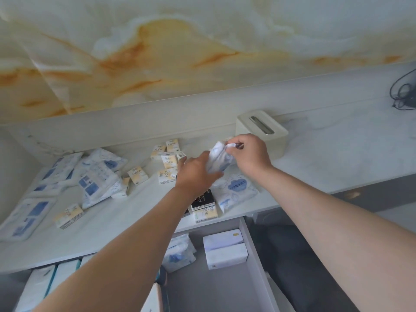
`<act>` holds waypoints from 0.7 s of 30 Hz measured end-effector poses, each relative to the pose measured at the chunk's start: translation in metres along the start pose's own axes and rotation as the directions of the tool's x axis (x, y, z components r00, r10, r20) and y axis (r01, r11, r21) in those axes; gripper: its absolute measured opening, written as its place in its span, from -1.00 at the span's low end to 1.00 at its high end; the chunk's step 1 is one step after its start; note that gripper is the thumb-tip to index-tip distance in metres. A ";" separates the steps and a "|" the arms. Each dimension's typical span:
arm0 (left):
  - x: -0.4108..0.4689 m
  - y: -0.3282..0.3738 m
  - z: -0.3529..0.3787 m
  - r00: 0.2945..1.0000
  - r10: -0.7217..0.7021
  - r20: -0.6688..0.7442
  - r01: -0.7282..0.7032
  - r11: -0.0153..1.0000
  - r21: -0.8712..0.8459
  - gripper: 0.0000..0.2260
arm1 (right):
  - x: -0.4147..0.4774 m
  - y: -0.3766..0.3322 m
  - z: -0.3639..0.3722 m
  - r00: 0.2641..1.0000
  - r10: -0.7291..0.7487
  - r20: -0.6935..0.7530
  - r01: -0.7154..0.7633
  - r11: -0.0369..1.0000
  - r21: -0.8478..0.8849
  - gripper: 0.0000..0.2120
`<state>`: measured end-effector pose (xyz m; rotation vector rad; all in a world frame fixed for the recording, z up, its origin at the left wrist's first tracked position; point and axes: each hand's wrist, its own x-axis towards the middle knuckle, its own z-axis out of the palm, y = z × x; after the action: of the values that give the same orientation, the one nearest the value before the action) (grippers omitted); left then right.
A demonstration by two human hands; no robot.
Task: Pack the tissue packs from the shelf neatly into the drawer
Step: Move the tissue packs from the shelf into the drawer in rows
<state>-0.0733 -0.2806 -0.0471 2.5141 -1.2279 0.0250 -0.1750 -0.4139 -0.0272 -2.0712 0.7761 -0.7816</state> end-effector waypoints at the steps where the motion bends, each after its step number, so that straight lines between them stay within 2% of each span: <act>1: 0.000 -0.001 -0.004 0.998 -0.014 -0.069 0.012 0.999 -0.037 -0.59 | 0.001 -0.008 0.000 1.000 -0.023 -0.006 0.023 0.999 0.036 -0.88; 4: -0.005 -0.007 -0.025 0.975 -0.124 -0.183 0.058 0.943 -0.328 -0.73 | 0.004 -0.031 0.002 0.997 -0.068 -0.025 0.071 0.986 0.151 -0.78; 7: -0.020 -0.021 -0.048 0.968 -0.202 -0.150 0.089 0.832 -0.547 -0.74 | 0.000 -0.054 0.003 0.997 -0.071 0.012 0.068 0.984 0.164 -0.43; 10: -0.051 -0.036 -0.072 0.970 -0.243 -0.010 0.139 0.584 -0.800 -0.77 | -0.011 -0.064 0.011 0.969 -0.016 0.245 -0.031 0.982 0.186 -0.17; 12: -0.077 -0.049 -0.082 0.970 -0.221 0.101 0.198 0.474 -0.858 -0.78 | -0.022 -0.067 0.023 0.919 -0.009 0.394 -0.084 0.972 0.219 -0.10; 14: -0.101 -0.062 -0.088 0.964 -0.194 0.183 0.253 0.445 -0.859 -0.76 | -0.035 -0.074 0.036 0.887 -0.034 0.461 -0.074 0.974 0.214 -0.11; 16: -0.122 -0.071 -0.090 0.956 -0.182 0.231 0.290 0.453 -0.843 -0.75 | -0.053 -0.084 0.047 0.866 -0.100 0.490 0.005 0.982 0.190 -0.18; 19: -0.145 -0.083 -0.088 0.949 -0.203 0.239 0.314 0.636 -0.705 -0.60 | -0.082 -0.091 0.064 0.816 -0.138 0.562 0.092 0.990 0.111 -0.31; 21: -0.161 -0.092 -0.084 0.941 -0.201 0.272 0.334 0.680 -0.653 -0.66 | -0.099 -0.092 0.073 0.774 -0.140 0.618 0.164 0.986 0.018 -0.46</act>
<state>-0.0922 -0.0798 -0.0213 1.9992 -0.7008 -0.6362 -0.1593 -0.2622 -0.0153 -2.2473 0.2519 -0.1222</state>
